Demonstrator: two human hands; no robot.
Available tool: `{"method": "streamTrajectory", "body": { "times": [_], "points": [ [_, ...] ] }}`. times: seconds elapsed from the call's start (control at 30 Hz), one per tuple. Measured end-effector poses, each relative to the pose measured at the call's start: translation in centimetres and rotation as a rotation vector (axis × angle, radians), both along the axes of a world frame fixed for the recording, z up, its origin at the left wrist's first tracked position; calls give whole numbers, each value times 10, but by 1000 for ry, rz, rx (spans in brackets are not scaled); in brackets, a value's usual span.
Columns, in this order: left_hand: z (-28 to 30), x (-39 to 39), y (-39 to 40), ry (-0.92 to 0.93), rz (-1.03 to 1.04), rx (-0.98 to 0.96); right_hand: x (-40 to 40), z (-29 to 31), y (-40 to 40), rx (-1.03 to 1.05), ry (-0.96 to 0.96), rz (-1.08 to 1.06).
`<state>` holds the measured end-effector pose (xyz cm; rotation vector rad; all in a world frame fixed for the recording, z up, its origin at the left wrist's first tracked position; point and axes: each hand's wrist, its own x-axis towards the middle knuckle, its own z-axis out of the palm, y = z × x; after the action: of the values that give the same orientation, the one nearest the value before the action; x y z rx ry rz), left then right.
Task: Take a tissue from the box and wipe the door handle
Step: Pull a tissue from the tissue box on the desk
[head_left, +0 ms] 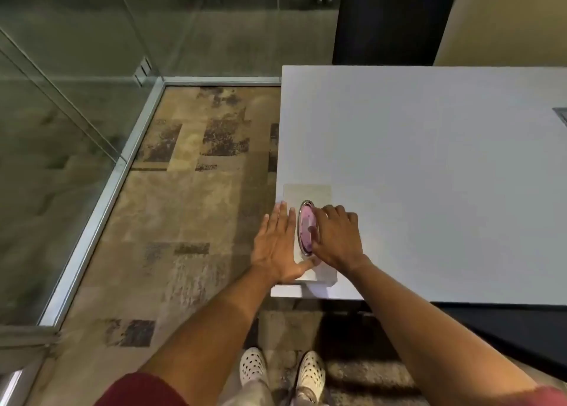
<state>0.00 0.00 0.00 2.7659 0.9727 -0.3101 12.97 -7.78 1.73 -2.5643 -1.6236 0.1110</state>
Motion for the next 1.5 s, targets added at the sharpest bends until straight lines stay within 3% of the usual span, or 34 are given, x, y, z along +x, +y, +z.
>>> {"method": "streamTrajectory", "body": {
  "times": [0.33,0.6,1.03,1.5],
  "points": [
    [-28,10,3,-48,-30,9,7,-11,15,-53,-40,8],
    [-29,9,3,-44,-36,-8,5,-10,24,-83,-24,-51],
    [-28,9,3,-44,-32,-4,1,-12,30,-101,-83,28],
    [-27,9,2,-42,-30,-3,13,-3,11,62,150,17]
  ]
}}
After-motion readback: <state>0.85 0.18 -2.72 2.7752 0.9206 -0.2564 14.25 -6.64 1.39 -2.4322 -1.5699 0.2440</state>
